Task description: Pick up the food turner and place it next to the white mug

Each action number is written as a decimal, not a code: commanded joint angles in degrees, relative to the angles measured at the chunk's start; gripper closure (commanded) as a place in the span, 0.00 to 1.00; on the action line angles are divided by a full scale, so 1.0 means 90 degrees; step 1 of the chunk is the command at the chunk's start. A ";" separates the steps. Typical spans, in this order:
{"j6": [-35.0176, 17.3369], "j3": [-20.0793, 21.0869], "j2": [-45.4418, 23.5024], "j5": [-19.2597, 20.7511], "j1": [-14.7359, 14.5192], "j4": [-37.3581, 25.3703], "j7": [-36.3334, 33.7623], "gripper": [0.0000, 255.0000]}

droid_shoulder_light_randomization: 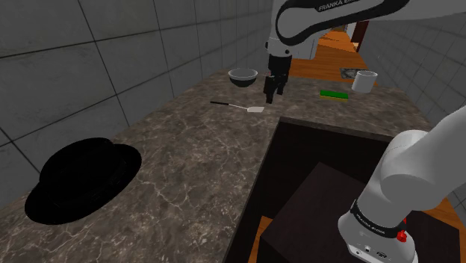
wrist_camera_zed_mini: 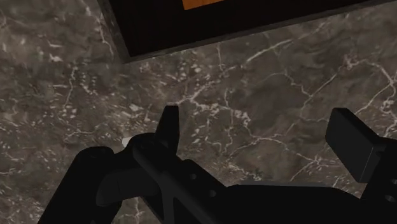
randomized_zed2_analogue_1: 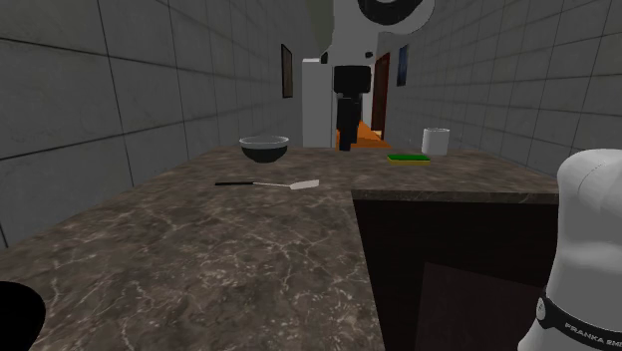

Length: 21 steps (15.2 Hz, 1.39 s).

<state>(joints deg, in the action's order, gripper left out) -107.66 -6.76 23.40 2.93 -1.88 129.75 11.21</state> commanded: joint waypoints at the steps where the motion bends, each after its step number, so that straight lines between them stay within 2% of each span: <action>1: -0.0241 -0.0099 -0.0484 -0.0034 -0.0027 -0.0278 0.0237 0.00; 10: -0.0819 -0.0394 -0.2709 -0.0460 -0.0041 -0.2014 0.1341 0.00; 19: -0.0656 -0.0327 -0.5058 -0.0996 0.0207 -0.4581 0.2259 0.00; 21: -0.0803 -0.0317 -0.5108 -0.1006 0.0208 -0.4483 0.2266 0.00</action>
<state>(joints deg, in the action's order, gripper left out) -114.31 -9.72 -21.91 -5.99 -0.03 89.56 31.45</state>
